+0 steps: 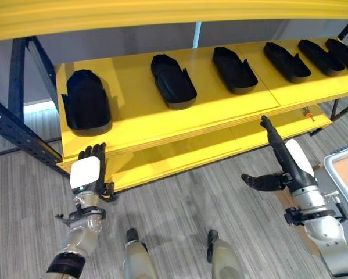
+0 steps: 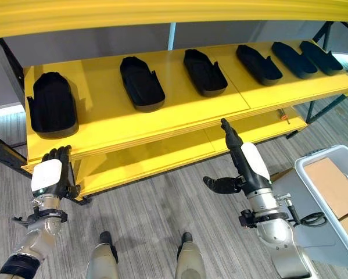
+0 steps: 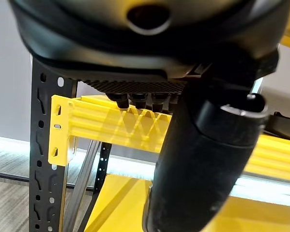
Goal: Move parts from the plastic box to the shelf.
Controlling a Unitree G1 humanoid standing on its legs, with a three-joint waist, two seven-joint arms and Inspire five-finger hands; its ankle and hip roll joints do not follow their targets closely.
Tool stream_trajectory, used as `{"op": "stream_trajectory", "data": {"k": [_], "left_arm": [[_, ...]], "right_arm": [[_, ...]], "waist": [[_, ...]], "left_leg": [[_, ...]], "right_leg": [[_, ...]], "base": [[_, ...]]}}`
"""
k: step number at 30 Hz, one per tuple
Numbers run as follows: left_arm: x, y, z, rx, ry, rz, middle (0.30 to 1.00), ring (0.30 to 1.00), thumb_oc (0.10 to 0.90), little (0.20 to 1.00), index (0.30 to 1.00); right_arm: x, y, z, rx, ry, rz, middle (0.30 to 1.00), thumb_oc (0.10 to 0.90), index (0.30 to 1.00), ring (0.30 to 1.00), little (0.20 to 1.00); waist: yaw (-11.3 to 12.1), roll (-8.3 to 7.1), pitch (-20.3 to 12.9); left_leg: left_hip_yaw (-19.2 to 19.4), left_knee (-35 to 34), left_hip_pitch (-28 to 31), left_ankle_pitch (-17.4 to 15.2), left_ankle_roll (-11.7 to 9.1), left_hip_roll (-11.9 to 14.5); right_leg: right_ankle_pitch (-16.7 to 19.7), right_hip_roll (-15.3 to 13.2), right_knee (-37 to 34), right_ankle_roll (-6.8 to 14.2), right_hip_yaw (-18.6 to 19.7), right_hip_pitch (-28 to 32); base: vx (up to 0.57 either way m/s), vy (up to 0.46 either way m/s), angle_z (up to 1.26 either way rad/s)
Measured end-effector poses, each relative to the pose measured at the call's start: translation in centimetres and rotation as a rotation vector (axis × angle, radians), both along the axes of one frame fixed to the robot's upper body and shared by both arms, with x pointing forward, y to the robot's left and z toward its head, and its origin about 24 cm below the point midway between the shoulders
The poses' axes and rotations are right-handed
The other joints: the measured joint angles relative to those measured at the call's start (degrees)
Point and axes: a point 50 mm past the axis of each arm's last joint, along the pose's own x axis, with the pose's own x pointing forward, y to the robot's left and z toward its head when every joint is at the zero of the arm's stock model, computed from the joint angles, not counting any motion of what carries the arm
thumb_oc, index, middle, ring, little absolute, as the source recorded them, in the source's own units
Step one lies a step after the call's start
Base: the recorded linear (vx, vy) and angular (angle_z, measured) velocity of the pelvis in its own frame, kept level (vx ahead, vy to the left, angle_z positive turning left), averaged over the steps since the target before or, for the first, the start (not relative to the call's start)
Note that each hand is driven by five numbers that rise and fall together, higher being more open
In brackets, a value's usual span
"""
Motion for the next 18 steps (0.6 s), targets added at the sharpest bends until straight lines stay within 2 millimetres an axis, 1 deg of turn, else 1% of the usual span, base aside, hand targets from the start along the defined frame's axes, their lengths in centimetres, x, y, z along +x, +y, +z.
{"op": "stream_trajectory", "data": {"k": [2, 4, 5, 6, 7, 8, 9, 18], "left_arm": [[-0.4, 0.1, 0.5, -0.007, -0.021, -0.001, 1.0, 1.0, 0.9, 1.0, 1.0], [-1.0, 0.1, 1.6, -0.017, -0.056, -0.009, 1.0, 1.0, 0.9, 1.0, 1.0], [-1.4, 0.4, 2.6, -0.015, -0.094, 0.001, 1.0, 1.0, 0.9, 1.0, 1.0], [-1.7, 0.6, 3.2, -0.01, -0.117, 0.004, 1.0, 1.0, 0.9, 1.0, 1.0], [-1.9, 0.7, 4.2, -0.002, -0.159, 0.002, 1.0, 1.0, 0.9, 1.0, 1.0], [-1.6, 0.6, 5.6, 0.013, -0.22, -0.021, 1.0, 1.0, 0.9, 1.0, 1.0], [-1.3, 0.5, 6.3, 0.023, -0.242, -0.039, 1.0, 1.0, 0.9, 1.0, 1.0], [-1.0, 0.1, 7.4, 0.069, -0.275, -0.086, 1.0, 1.0, 0.9, 1.0, 1.0]], "right_arm": [[0.1, 0.0, 0.1, 0.0, -0.005, 0.001, 1.0, 0.9, 1.0, 1.0, 1.0], [0.2, 0.1, 0.2, 0.001, -0.011, 0.004, 1.0, 0.9, 1.0, 1.0, 1.0], [0.3, 0.1, 0.4, 0.002, -0.02, 0.005, 1.0, 0.9, 1.0, 1.0, 1.0], [0.4, 0.2, 0.6, 0.003, -0.026, 0.007, 1.0, 0.9, 1.0, 1.0, 1.0], [0.5, 0.2, 0.7, 0.004, -0.031, 0.008, 1.0, 0.9, 1.0, 1.0, 1.0], [0.5, 0.2, 0.7, 0.003, -0.033, 0.01, 1.0, 0.9, 1.0, 1.0, 1.0], [0.5, 0.3, 0.8, 0.002, -0.031, 0.014, 1.0, 0.9, 1.0, 1.0, 1.0], [0.6, 0.3, 0.7, -0.004, -0.018, 0.028, 1.0, 0.9, 1.0, 1.0, 1.0]], "waist": [[0.0, -0.41, 0.7], [0.2, -0.25, 2.6], [0.3, -0.21, 3.4], [0.3, -0.13, 3.6], [0.3, -0.05, 3.7], [0.7, 0.13, 4.2], [1.1, 0.2, 4.3], [1.2, 0.21, 4.3]], "left_leg": [[0.1, 0.0, 0.1, 0.0, 0.0, -0.1], [0.1, 0.0, 0.3, 0.2, 0.3, -0.1], [0.1, 0.0, 0.3, 0.2, 0.3, -0.1], [0.1, -0.1, 0.3, 0.2, 0.3, -0.1], [0.1, -0.3, 0.3, 0.2, 0.3, -0.1], [0.1, -0.3, 0.9, 0.3, 0.1, -0.2], [0.1, -0.3, 1.0, 0.3, 0.1, -0.2], [0.1, -0.3, 0.9, 0.0, 0.2, -0.2]], "right_leg": [[0.1, -0.1, -0.2, 0.1, 0.0, 0.1], [0.2, 0.0, -0.2, 0.0, -0.1, 0.4], [0.2, 0.0, -0.3, 0.1, -0.2, 0.5], [0.3, 0.0, -0.4, 0.3, -0.2, 0.5], [0.3, 0.0, -0.5, 0.4, -0.2, 0.5], [0.3, 0.0, -0.5, 0.5, -0.2, 1.0], [0.2, 0.0, -0.5, 0.5, -0.2, 1.1], [0.1, 0.0, -0.5, 0.5, -0.2, 1.1]], "base": [[0.0, 0.0, 0.0], [0.0, 0.0, 0.0], [0.0, 0.0, 0.0], [0.0, 0.0, 0.0], [0.0, 0.0, 0.0], [0.0, 0.0, 0.0], [0.0, 0.0, 0.0], [0.0, 0.0, 0.0]]}}
